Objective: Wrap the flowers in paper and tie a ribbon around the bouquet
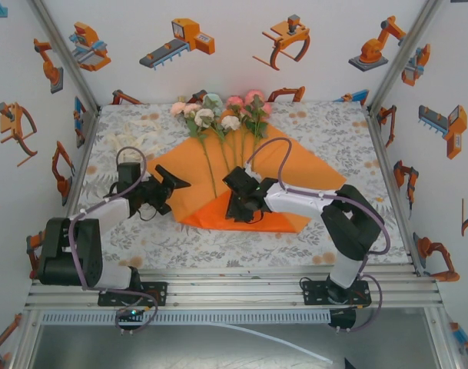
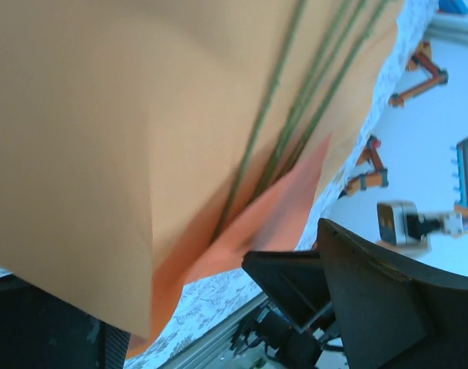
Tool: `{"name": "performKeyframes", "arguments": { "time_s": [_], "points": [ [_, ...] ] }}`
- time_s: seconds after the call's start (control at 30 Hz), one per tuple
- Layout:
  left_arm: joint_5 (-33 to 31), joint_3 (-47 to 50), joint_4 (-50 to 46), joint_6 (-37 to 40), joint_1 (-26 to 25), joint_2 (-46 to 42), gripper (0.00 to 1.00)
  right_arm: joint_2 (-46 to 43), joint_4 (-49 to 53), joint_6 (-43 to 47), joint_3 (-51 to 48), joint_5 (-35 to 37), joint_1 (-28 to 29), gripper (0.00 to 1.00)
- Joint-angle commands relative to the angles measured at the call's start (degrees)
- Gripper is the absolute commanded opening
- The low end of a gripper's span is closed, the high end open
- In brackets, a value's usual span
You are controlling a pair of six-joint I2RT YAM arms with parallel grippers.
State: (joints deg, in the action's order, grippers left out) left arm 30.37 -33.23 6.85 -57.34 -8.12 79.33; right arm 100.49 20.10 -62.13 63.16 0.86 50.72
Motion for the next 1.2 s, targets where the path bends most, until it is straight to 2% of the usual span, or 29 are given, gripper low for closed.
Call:
{"name": "performKeyframes", "arguments": {
  "time_s": [0.0, 0.1, 0.17, 0.33, 0.43, 0.67, 0.9, 1.1, 1.17],
  "points": [
    [-3.2, -0.4, -2.7, 1.0, -2.4, -2.9, 0.77, -3.6, -0.2, -1.5, -1.5, 0.1, -0.1, 0.33],
    [-5.8, -1.3, -7.2, 2.6, -3.8, -5.4, 0.62, -5.5, -1.7, -1.8, -3.9, -0.6, 0.0, 0.18],
    [-7.9, -2.1, -10.7, 4.5, -4.8, -6.9, 0.48, -6.0, -3.4, -2.0, -5.1, -2.0, 0.1, 0.09],
    [-9.1, -4.6, -15.9, 7.7, -5.5, -6.4, 0.24, -2.7, -4.9, -1.8, -3.5, -5.3, 0.6, 0.07],
    [-8.2, -5.6, -16.4, 7.6, -5.9, -6.6, 0.15, -0.6, -5.1, -1.7, -2.3, -5.8, 0.8, 0.07],
    [-8.1, -10.0, -18.9, 9.9, -9.4, -8.8, 0.05, 3.8, -4.4, -0.3, -0.4, -4.3, 0.8, 0.05],
    [-14.4, -19.1, -24.3, 17.3, -19.0, -5.3, 0.03, 3.1, -5.1, 0.9, -1.6, -4.0, 0.8, 0.05],
    [-17.2, -24.3, -24.9, 18.4, -21.8, 2.1, 0.05, -6.3, -12.0, 9.5, -8.6, -7.0, 0.8, 0.26],
    [-17.1, -25.6, -24.8, 18.7, -22.1, 3.8, 0.06, -11.2, -16.1, 11.9, -13.2, -7.7, 0.8, 0.41]
  ]
}}
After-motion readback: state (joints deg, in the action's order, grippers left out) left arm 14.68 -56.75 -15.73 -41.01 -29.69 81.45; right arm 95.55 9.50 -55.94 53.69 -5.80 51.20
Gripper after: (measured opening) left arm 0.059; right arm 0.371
